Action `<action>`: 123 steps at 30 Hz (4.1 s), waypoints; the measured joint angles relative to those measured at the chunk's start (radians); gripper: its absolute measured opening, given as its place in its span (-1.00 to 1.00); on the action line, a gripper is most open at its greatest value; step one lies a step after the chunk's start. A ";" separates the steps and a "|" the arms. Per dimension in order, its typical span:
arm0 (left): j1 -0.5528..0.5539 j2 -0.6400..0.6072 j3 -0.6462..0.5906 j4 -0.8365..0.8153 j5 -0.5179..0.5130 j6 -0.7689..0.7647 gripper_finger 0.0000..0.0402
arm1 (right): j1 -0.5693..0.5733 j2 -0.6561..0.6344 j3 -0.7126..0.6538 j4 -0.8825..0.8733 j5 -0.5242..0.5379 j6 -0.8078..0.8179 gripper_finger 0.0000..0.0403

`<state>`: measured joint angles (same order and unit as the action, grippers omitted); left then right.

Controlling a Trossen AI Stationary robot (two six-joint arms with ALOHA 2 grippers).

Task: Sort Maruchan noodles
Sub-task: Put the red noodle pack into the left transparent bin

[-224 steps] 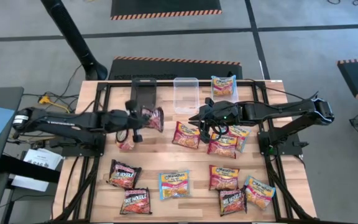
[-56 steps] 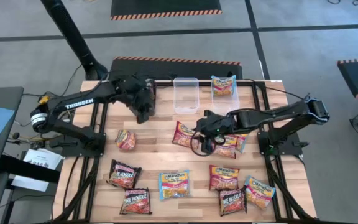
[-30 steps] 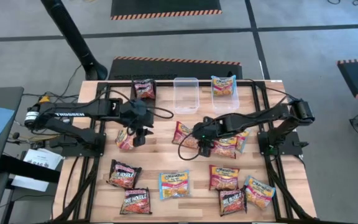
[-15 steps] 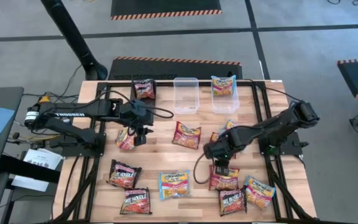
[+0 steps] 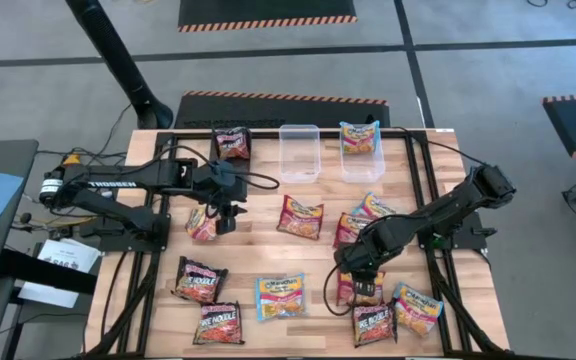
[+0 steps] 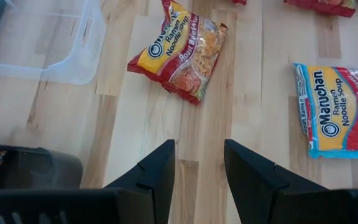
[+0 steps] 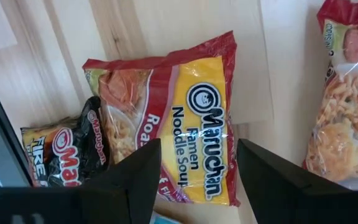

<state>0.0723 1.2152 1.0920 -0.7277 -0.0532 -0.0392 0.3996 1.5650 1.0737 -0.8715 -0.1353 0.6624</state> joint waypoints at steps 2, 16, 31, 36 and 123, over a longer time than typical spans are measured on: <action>0.000 0.000 0.000 0.000 0.000 -0.003 -0.38 | -0.003 0.000 0.000 0.000 0.000 0.001 0.17; 0.000 0.000 0.000 0.002 0.000 0.000 -0.38 | -0.002 0.098 0.000 0.015 0.001 0.005 0.17; 0.000 0.000 0.000 0.000 -0.013 -0.010 -0.38 | -0.003 0.127 0.000 0.040 -0.044 0.008 0.17; 0.000 0.000 0.000 0.000 -0.014 -0.009 -0.38 | -0.002 0.156 0.001 0.052 -0.056 0.011 0.17; 0.000 0.000 0.000 -0.045 -0.015 -0.045 -0.38 | -0.609 -0.001 0.275 0.417 0.530 -1.075 -0.98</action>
<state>0.0727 1.2156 1.0916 -0.7727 -0.0681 -0.0837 -0.2099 1.5642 1.3483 -0.4546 0.3944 -0.4121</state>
